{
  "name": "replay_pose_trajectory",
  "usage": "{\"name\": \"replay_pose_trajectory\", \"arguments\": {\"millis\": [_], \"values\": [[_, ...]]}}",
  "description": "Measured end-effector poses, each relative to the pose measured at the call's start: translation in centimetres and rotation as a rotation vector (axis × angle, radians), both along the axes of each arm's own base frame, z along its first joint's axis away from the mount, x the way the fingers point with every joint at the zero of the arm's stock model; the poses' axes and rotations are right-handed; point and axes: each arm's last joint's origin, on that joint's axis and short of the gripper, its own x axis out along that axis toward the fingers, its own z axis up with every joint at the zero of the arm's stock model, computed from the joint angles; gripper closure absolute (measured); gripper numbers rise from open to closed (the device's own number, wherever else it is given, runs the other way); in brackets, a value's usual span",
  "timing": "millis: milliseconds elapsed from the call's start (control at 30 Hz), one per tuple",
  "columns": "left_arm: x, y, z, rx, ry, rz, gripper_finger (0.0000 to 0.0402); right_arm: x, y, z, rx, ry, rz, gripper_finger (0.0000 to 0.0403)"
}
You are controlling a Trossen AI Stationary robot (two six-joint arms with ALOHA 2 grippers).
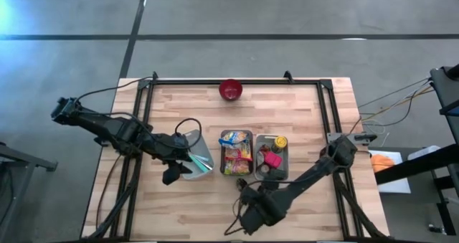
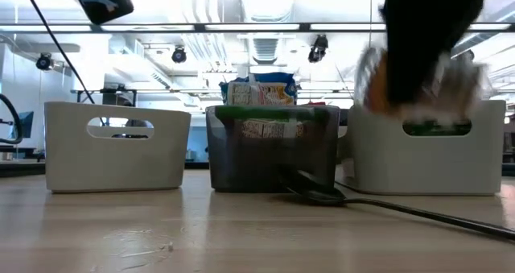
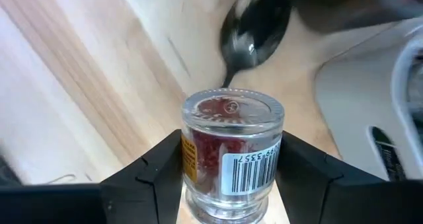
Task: Pick & Place Food Item
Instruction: Put the brown seasoning into the right gray bin
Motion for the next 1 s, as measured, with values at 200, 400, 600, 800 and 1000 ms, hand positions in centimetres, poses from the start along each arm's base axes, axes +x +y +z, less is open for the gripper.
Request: {"name": "replay_pose_trajectory", "arguments": {"millis": [200, 400, 600, 800, 1000], "values": [[0.3, 0.1, 1.0, 0.006, -0.119, 0.058, 0.017, -0.6, 0.5, 4.1, -0.03, -0.272, -0.146, 0.0217], [1.2, -0.3, 3.4, -0.081, -0.373, 0.143, 0.017, -0.6, -0.1, 7.8, -0.119, -0.554, -0.238, 0.0217], [1.7, -0.4, 4.9, -0.307, -0.499, 0.24, 0.017, -0.7, -0.7, 13.0, -0.262, -0.81, -0.203, 0.0217], [1.9, -0.5, 6.4, -0.538, -0.588, 0.304, 0.017, -1.3, -1.7, 19.1, -0.455, -0.975, -0.11, 0.0217], [1.8, -0.6, 8.9, -0.659, -0.806, 0.206, 0.017, -1.4, -3.0, 23.9, -0.619, -1.043, 0.031, 0.0217]]}}
